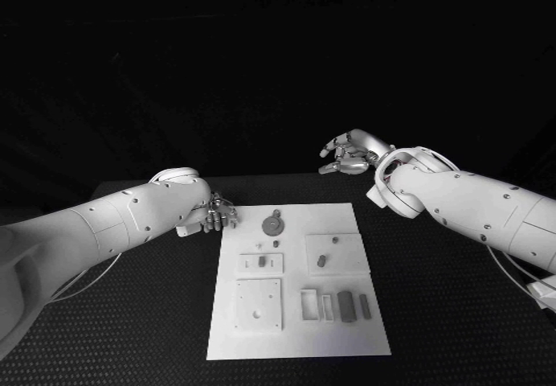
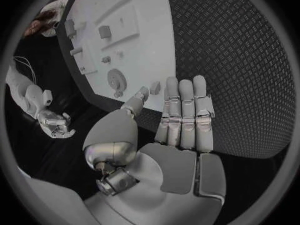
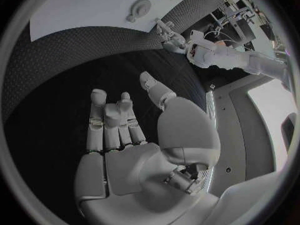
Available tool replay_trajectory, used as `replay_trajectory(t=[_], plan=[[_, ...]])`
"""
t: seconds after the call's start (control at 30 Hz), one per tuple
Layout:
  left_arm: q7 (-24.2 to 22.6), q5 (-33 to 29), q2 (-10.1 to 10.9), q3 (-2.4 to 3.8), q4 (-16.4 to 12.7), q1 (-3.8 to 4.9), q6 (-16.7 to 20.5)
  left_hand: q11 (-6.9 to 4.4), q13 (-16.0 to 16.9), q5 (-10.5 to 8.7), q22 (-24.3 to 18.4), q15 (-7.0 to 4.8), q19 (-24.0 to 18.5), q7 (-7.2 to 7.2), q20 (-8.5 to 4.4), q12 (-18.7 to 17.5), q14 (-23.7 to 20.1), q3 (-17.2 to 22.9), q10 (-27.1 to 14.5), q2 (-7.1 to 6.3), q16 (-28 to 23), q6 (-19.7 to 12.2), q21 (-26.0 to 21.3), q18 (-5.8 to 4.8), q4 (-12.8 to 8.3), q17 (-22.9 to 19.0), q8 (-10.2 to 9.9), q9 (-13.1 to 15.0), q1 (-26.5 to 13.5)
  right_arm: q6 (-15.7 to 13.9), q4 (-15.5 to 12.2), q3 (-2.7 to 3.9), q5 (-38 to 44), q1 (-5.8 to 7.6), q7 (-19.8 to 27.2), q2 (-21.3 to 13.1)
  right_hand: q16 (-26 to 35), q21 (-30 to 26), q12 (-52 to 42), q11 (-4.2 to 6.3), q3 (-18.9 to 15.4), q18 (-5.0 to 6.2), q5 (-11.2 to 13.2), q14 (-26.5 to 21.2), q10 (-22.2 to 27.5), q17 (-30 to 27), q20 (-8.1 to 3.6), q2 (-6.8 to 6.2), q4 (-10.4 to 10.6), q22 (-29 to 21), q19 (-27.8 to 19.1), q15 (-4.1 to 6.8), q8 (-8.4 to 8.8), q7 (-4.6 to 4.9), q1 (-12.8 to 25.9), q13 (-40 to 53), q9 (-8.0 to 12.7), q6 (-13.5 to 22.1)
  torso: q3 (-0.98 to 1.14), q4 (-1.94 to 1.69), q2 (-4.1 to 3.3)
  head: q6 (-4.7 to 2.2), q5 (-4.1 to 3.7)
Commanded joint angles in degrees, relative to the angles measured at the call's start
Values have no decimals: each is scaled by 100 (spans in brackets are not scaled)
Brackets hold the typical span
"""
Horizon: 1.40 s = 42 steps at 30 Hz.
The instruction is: Assemble the parts on the task board
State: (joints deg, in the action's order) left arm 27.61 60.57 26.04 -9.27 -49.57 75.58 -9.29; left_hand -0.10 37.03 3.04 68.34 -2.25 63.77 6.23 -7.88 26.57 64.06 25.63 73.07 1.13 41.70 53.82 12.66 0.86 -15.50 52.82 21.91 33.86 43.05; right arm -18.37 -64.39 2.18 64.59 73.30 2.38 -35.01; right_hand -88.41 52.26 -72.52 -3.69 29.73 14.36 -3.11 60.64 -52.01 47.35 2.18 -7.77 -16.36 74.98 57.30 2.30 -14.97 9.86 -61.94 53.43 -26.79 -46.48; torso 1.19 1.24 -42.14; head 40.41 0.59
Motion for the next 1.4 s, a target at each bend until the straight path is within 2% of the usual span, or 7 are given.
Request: replay_trajectory(t=[0.03, 0.4, 0.87, 0.93, 1.03, 1.17, 1.4], plan=[[-109, -78, -27, 2, -7, 3, -38, 7, -6, 13, 8, 14, 42, -2, 17, 23, -44, 6, -50, 40, 34, -15, -22, 64, -24, -9, -11, -5, 6, 67, -11, 1, 4, -2, 58, 6, 32, -38, 5, -4, -32, 64, 23, -43, 15, -9, 12, 52, -1, 79, -13, 11, 9, 29, 5, -6, 6, 4, -3, 1, -1, 0, -2], [-143, -145, -81, 0, 49, -19, -95, 5, -12, 16, 24, 14, 50, -3, 17, 41, -47, 56, -52, 116, 59, -7, -32, 63, -53, -29, -12, -8, 83, 70, -13, 1, 4, -2, 58, 14, 31, -39, 2, -4, -33, 64, 23, -42, 14, -9, 12, 54, -1, 79, -11, 11, 8, 29, 4, -7, 7, 4, -3, 3, -2, 7, -7], [-184, -194, -79, -1, 54, -22, -128, -36, -11, 30, 96, -2, 117, -48, 5, 130, -5, 185, 3, 360, 166, 127, -27, 64, -83, -64, 52, 15, 396, 74, -7, 1, 4, -2, 58, 16, 30, -39, 0, -4, -35, 64, 23, -42, 12, -9, 12, 55, -1, 80, -10, 11, 7, 29, 4, -8, 8, 4, -2, 2, 0, 27, -12], [-195, -239, -84, -1, 56, -22, -128, -43, -8, -27, 113, -10, 143, -54, 1, 152, -5, 421, 5, 250, 195, 143, -26, 66, 8, -71, 59, 20, 572, 76, -7, 1, 4, -2, 58, 17, 30, -39, 0, -4, -35, 64, 23, -42, 12, -9, 12, 56, -1, 80, -10, 11, 7, 29, 4, -8, 8, 4, -3, 1, 0, 27, -15], [-222, -250, -86, -1, 56, -22, -100, -43, -5, -21, 140, -5, 154, -57, 2, 175, -9, 669, 9, 273, 227, 161, -30, 60, 112, -82, 71, 31, 705, 79, -5, 1, 4, -2, 57, 20, 29, -39, -1, -4, -36, 64, 23, -41, 12, -9, 12, 56, -1, 80, -9, 11, 7, 29, 4, -8, 8, 4, -4, 0, 0, 35, -18], [-248, -287, -82, -1, 66, -22, -83, -81, 4, -19, 180, -9, 178, -107, -2, 214, 15, 812, 47, 363, 268, 324, -17, 58, 96, -89, 169, 78, 838, 80, -2, 1, 4, -2, 56, 22, 29, -39, -2, -4, -36, 64, 23, -41, 12, -9, 12, 57, -1, 80, -9, 11, 7, 29, 4, -8, 8, 4, -2, 0, 0, 33, -15], [-290, -457, -55, 0, 62, -22, -23, -116, 17, -17, 234, -18, 217, -146, -13, 269, 58, 880, 111, 414, 325, 419, 5, 60, 64, -98, 218, 99, 886, 88, 3, 1, 4, -2, 55, 21, 29, -40, -3, -4, -37, 64, 23, -41, 11, -10, 12, 58, -1, 80, -9, 11, 6, 29, 4, -9, 9, 3, -1, -2, 1, 42, -16]])
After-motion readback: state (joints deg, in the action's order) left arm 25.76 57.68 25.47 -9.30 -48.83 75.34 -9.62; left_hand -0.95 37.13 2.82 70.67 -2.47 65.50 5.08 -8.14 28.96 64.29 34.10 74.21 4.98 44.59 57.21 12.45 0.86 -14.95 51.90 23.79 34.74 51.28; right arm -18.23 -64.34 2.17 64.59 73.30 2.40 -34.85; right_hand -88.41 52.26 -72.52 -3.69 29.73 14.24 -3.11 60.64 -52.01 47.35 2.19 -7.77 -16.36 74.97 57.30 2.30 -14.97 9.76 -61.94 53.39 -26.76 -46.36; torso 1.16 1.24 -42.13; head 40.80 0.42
